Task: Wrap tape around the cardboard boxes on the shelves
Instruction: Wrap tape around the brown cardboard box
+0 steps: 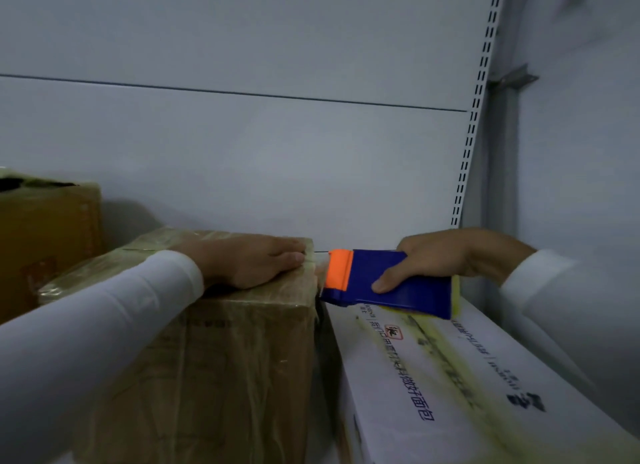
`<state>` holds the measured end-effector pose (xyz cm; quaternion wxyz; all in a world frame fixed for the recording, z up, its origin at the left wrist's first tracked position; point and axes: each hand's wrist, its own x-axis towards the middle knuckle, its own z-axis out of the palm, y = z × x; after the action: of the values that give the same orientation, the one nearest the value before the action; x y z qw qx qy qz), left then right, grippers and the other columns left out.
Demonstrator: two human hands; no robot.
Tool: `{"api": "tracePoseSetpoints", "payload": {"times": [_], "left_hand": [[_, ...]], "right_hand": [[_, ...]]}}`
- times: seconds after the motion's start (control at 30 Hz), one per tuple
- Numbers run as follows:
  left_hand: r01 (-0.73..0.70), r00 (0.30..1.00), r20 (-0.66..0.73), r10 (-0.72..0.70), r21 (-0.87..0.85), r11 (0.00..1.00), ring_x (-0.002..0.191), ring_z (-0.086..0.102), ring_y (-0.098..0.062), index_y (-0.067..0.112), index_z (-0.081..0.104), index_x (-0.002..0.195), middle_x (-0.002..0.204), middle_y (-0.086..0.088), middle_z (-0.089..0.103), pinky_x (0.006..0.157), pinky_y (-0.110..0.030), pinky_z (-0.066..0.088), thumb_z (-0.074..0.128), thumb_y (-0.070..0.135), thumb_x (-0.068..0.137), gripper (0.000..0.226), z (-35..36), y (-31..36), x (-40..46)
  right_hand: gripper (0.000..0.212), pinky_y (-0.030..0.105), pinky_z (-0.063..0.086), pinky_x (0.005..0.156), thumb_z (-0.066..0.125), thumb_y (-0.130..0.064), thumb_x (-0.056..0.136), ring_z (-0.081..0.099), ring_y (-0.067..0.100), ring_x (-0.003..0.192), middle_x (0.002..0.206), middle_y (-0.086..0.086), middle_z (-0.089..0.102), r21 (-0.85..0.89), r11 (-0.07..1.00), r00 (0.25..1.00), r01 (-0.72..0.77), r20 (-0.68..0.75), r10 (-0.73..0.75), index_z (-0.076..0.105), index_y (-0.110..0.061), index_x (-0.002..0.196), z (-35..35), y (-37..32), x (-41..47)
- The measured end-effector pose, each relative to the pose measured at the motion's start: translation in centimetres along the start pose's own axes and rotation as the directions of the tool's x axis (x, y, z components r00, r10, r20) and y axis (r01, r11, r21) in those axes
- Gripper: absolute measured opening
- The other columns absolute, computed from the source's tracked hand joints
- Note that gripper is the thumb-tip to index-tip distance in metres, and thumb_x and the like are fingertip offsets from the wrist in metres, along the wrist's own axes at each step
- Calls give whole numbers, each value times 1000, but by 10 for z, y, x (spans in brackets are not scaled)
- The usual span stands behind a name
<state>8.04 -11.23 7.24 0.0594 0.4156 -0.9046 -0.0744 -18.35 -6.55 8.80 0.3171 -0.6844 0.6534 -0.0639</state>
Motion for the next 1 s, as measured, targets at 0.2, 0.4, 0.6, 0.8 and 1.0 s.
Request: {"api": "tracePoseSetpoints", "payload": {"times": [0.2, 0.4, 0.6, 0.8, 1.0], "left_hand": [[41, 999, 10, -41, 15, 999, 140, 30, -12, 36, 34, 145, 153, 12, 31, 118, -34, 14, 27, 47, 101, 46, -1, -3, -1], [170, 984, -65, -168, 27, 985, 109, 54, -20, 19, 57, 121, 123, -2, 59, 97, -35, 40, 35, 52, 98, 46, -6, 23, 20], [335, 942, -12, -335, 73, 939, 86, 57, -17, 14, 57, 103, 94, -1, 58, 76, -28, 43, 55, 41, 89, 30, 5, 40, 53], [299, 950, 47, -310, 163, 940, 107, 52, -20, 15, 45, 134, 128, -5, 52, 84, -27, 39, 54, 39, 92, 50, 0, 41, 28], [271, 939, 145, -312, 250, 930, 145, 14, -28, 45, 17, 148, 160, 2, 10, 116, -49, 15, 58, 59, 84, 77, -20, 26, -21]], "right_hand": [[51, 24, 33, 48, 73, -59, 74, 47, 13, 49, 57, -2, 52, -323, 929, 960, -180, -264, 94, 51, -15, 58, 14, 37, 18], [47, 23, 38, 48, 75, -55, 74, 55, 12, 49, 57, 0, 61, -114, 993, 934, -17, -357, -25, 57, -14, 59, 18, 53, 11], [60, 28, 42, 58, 74, -54, 76, 63, 21, 62, 81, 19, 72, -51, 994, 912, 96, -396, -109, 67, 5, 84, 28, 55, 9], [46, 18, 43, 49, 73, -50, 78, 64, 11, 54, 76, 6, 73, 8, 983, 911, 181, -378, -165, 69, -5, 86, 32, 61, 8], [35, 22, 45, 56, 76, -46, 78, 67, 16, 61, 74, 5, 74, 93, 940, 913, 329, -284, -292, 68, -12, 73, 39, 56, -9]]}}
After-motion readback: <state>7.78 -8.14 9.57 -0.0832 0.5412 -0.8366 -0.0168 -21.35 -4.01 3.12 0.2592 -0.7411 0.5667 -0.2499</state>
